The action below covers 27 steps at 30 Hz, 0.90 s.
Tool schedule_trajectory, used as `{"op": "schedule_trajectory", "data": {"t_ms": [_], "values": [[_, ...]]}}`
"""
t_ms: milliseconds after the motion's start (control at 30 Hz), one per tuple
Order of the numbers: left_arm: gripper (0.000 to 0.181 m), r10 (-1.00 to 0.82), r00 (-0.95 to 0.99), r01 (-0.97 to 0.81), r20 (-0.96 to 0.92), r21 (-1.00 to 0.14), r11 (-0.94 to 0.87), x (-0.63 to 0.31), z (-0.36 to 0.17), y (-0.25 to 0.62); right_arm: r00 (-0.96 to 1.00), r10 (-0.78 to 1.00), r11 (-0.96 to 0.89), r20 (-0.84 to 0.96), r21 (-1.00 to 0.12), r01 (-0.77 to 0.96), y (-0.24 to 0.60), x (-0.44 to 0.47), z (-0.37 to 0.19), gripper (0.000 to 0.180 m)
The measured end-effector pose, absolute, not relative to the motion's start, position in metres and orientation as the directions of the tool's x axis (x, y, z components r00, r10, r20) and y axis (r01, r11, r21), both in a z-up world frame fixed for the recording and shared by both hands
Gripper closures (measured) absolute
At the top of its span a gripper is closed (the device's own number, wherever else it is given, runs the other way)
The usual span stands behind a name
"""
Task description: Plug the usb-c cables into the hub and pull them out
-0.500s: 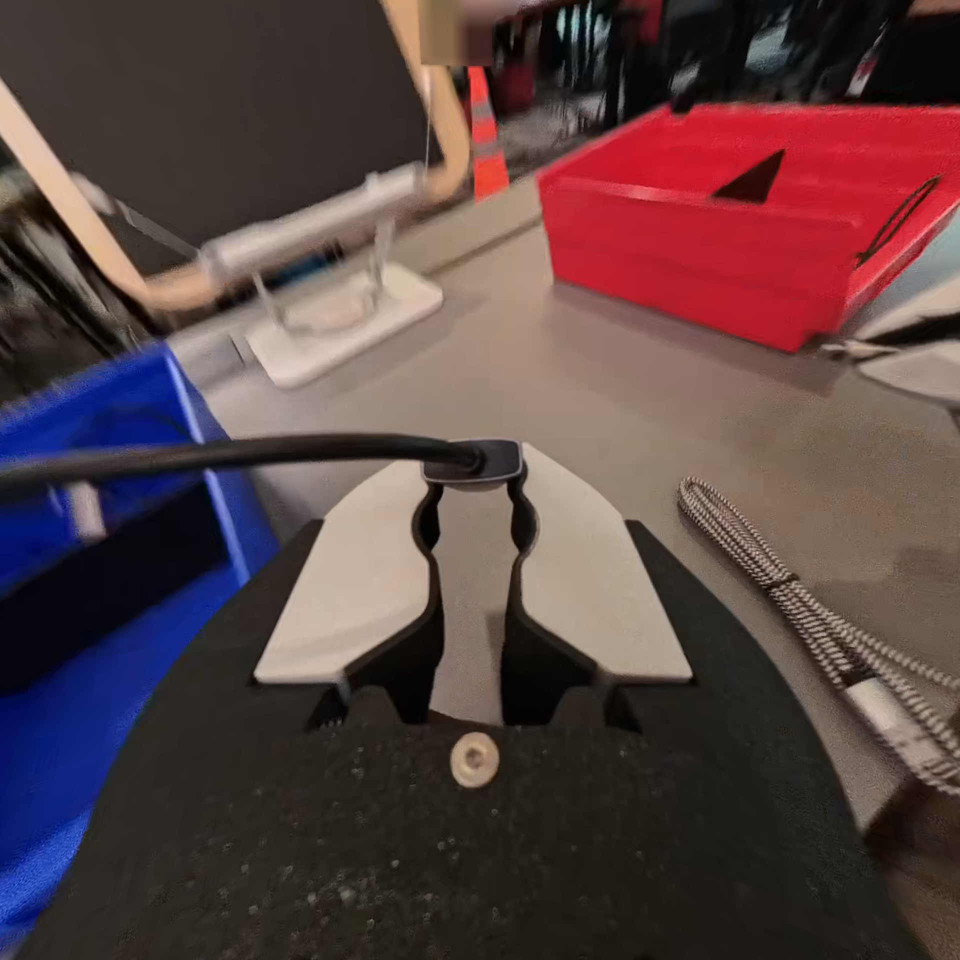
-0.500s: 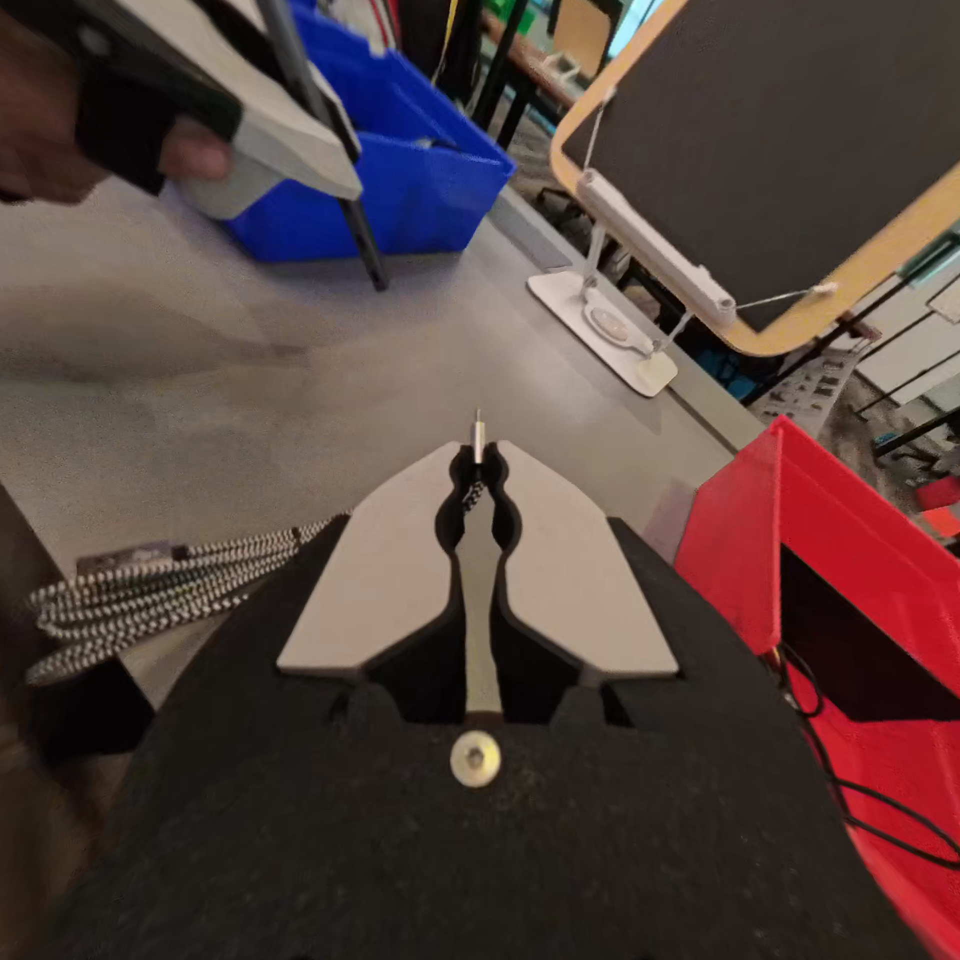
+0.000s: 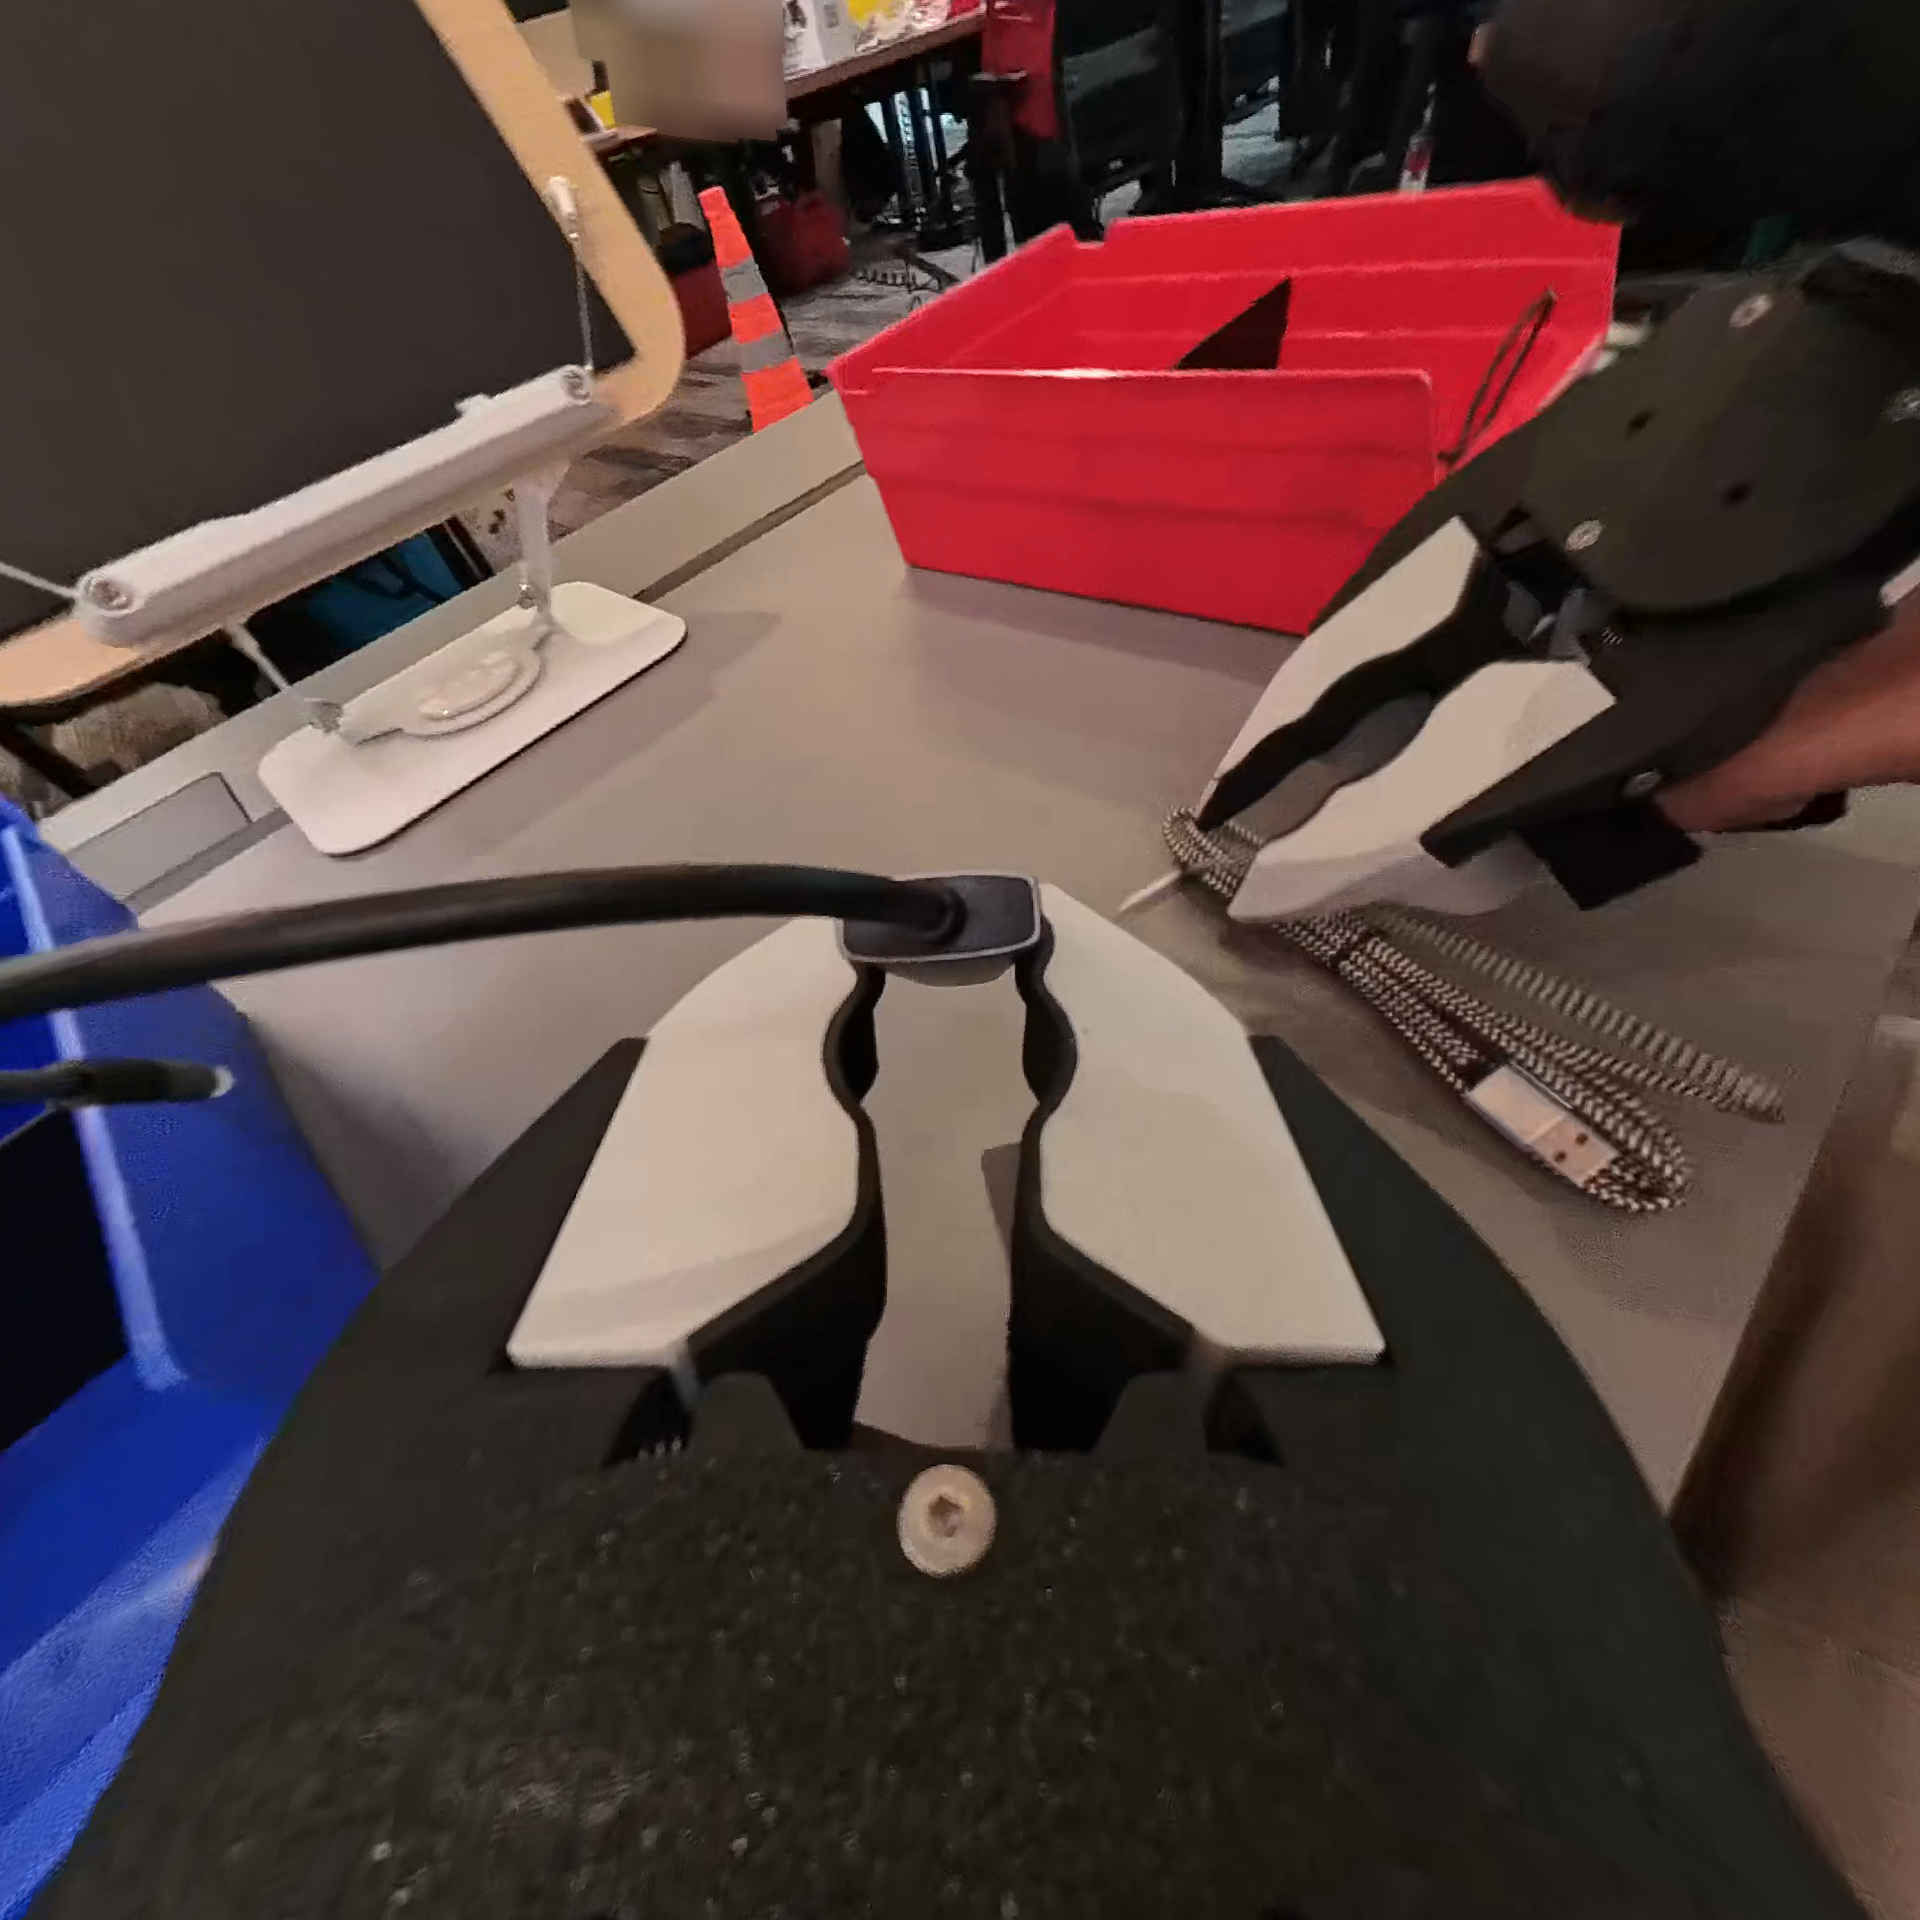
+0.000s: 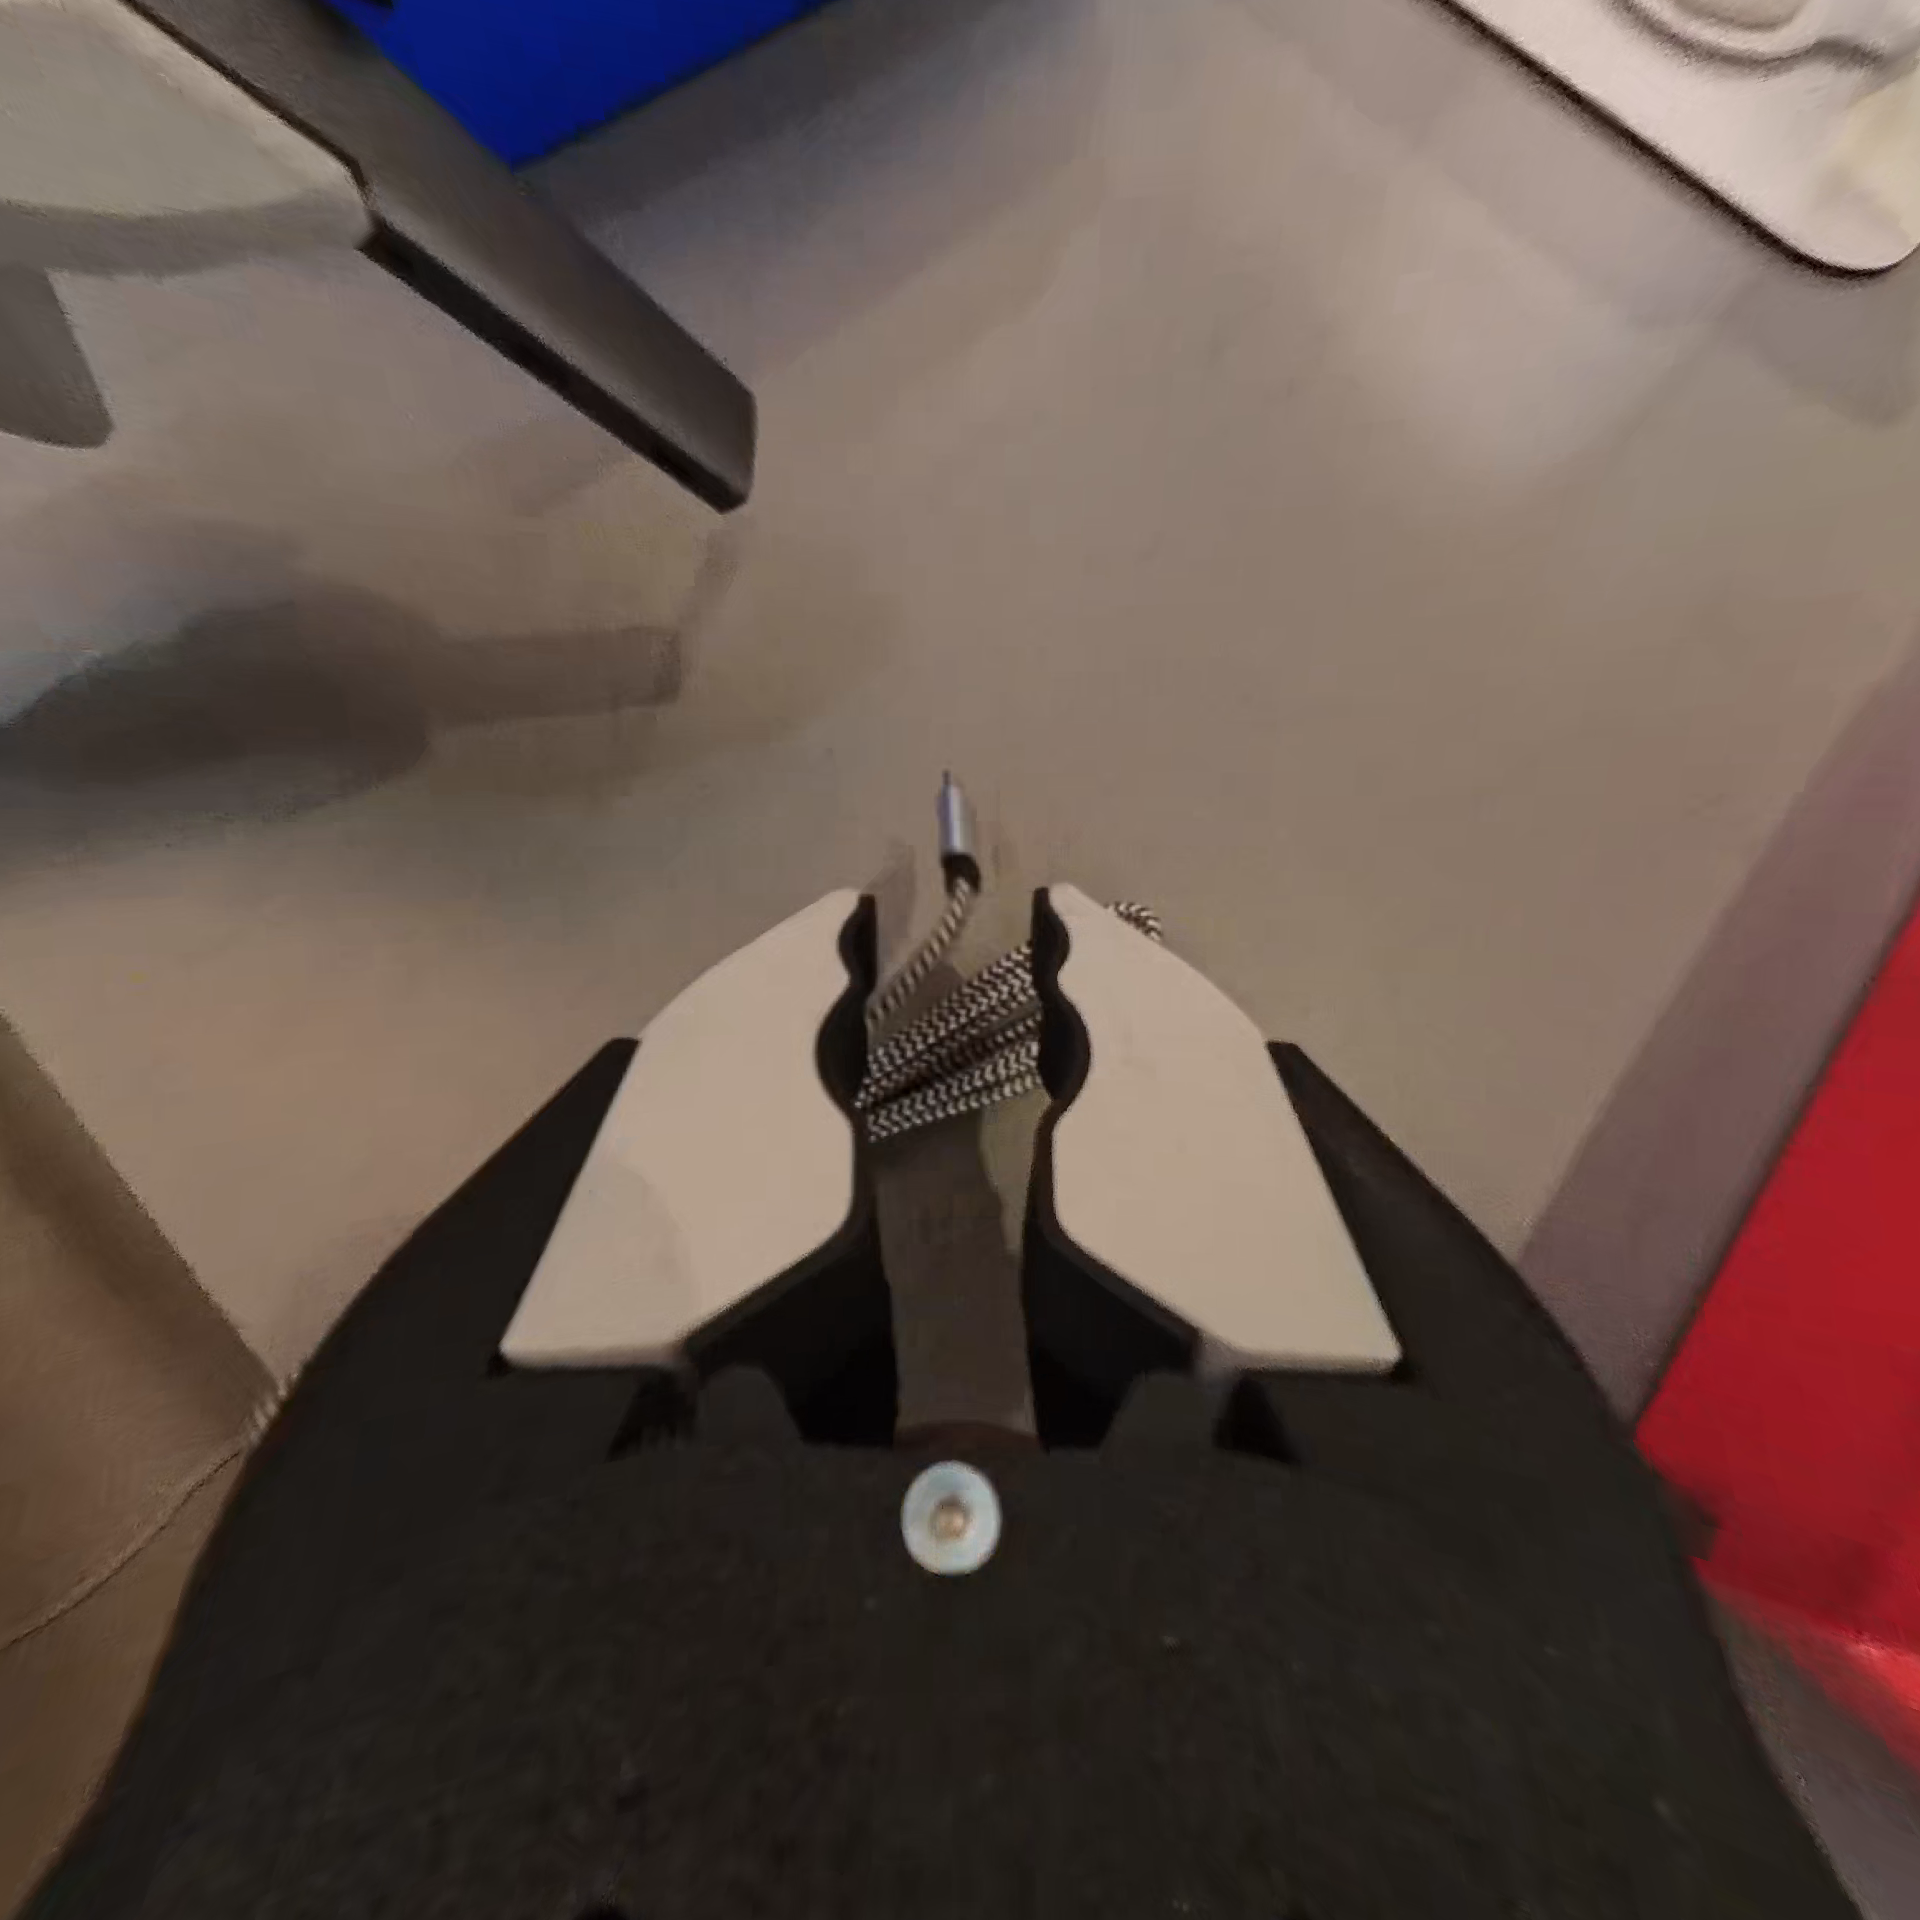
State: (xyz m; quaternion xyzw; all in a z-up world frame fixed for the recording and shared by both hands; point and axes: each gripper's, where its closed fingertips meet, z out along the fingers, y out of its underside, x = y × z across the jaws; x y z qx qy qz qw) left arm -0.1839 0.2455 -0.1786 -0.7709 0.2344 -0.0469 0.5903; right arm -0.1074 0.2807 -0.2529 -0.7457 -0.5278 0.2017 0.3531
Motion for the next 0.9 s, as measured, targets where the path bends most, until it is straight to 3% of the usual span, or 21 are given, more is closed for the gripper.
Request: {"op": "schedule_trajectory", "data": {"t_ms": [133, 233, 367, 600, 733, 900], "values": [[0.158, -0.447, 0.851, -0.392, -0.276, -0.9, -0.191, -0.173, -0.19, 0.242, 0.35, 0.934, -0.209, 0.065, -0.695, 0.688, 0.264, -0.093, -0.256, 0.138], [0.158, -0.451, 0.86, -0.359, -0.238, -0.911, -0.204, -0.173, -0.19, 0.242, 0.522, 0.853, -0.411, 0.01, -0.602, 0.685, 0.26, -0.072, -0.261, 0.119], [0.158, -0.455, 0.868, -0.324, -0.201, -0.922, -0.211, -0.178, -0.187, 0.242, 0.661, 0.75, -0.513, 0.004, -0.627, 0.586, 0.244, -0.066, -0.256, 0.118], [0.157, -0.446, 0.871, -0.326, -0.206, -0.922, -0.211, -0.185, -0.188, 0.242, 0.801, 0.595, -0.576, 0.057, -0.665, 0.475, 0.234, -0.023, -0.24, 0.123], [0.157, -0.459, 0.865, -0.328, -0.203, -0.921, -0.212, -0.181, -0.19, 0.242, 0.811, 0.582, -0.681, -0.059, -0.581, 0.446, 0.225, -0.024, -0.276, 0.124], [0.158, -0.466, 0.847, -0.377, -0.255, -0.906, -0.191, -0.171, -0.189, 0.24, 0.753, 0.657, -0.575, 0.042, -0.618, 0.536, 0.233, -0.029, -0.283, 0.158]]}}
